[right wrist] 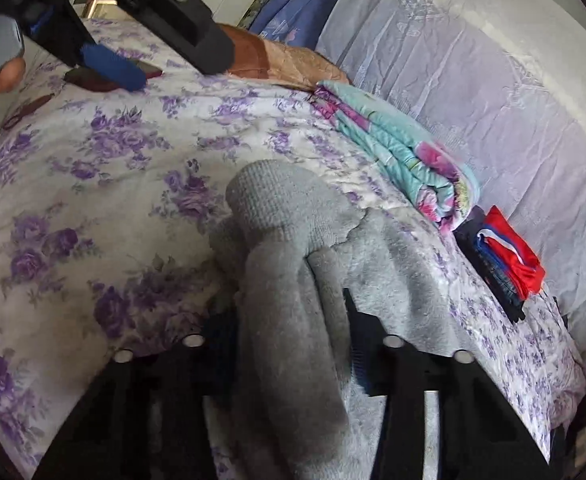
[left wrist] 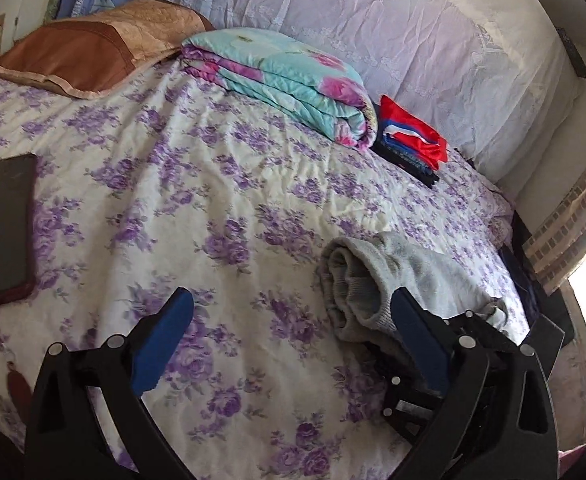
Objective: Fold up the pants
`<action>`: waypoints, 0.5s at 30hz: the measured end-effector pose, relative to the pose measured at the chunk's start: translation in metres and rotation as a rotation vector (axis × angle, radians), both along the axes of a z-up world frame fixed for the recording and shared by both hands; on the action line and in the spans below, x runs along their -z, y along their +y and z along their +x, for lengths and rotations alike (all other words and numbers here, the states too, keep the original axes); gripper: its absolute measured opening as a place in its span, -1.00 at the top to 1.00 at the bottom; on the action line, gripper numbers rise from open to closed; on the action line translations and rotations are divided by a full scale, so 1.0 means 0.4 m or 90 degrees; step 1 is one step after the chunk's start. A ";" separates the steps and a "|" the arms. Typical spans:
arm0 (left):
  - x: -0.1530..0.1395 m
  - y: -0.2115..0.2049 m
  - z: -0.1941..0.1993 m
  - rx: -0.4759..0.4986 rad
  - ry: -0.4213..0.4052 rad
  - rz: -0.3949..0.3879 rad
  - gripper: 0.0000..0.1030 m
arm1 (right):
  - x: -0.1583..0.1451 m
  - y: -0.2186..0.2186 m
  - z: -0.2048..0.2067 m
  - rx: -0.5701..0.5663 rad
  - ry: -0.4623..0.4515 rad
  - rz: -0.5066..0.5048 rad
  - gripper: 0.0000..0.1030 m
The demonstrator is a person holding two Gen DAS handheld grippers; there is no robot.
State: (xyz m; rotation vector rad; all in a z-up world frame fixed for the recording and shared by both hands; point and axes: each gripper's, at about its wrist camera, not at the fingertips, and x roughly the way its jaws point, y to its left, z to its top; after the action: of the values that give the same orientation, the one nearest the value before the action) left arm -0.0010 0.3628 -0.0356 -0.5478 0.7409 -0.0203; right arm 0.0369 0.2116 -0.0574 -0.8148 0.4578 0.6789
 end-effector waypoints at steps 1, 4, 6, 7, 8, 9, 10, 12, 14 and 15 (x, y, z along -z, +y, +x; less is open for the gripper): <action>0.009 -0.005 0.012 0.020 0.004 -0.025 -0.88 | -0.008 -0.008 -0.007 0.001 -0.005 0.015 0.33; 0.027 -0.029 0.055 0.087 0.012 -0.097 -0.88 | -0.028 -0.033 -0.015 0.005 -0.014 0.057 0.37; 0.039 -0.050 0.085 0.138 0.015 -0.155 -0.89 | -0.037 -0.041 -0.019 0.004 -0.019 0.072 0.37; 0.048 -0.062 0.106 0.169 0.018 -0.188 -0.89 | -0.040 -0.045 -0.019 0.005 -0.014 0.078 0.37; 0.058 -0.072 0.122 0.186 0.024 -0.210 -0.89 | -0.042 -0.050 -0.019 0.004 -0.010 0.085 0.37; 0.073 -0.079 0.143 0.191 0.041 -0.227 -0.90 | -0.045 -0.054 -0.021 0.004 -0.010 0.090 0.37; 0.083 -0.085 0.161 0.191 0.055 -0.234 -0.90 | -0.048 -0.058 -0.024 0.003 -0.011 0.094 0.37; 0.106 -0.093 0.196 0.196 0.078 -0.256 -0.90 | -0.052 -0.066 -0.028 0.001 -0.013 0.102 0.37; 0.128 -0.099 0.230 0.214 0.095 -0.300 -0.89 | -0.055 -0.073 -0.032 -0.001 -0.014 0.106 0.37; 0.134 -0.103 0.242 0.226 0.098 -0.320 -0.85 | -0.054 -0.075 -0.033 -0.001 -0.014 0.108 0.37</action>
State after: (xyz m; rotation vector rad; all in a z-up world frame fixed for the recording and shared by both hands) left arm 0.0960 0.3217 -0.0892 -0.8953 0.9829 -0.5109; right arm 0.0238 0.1814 -0.0357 -0.6622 0.3747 0.6995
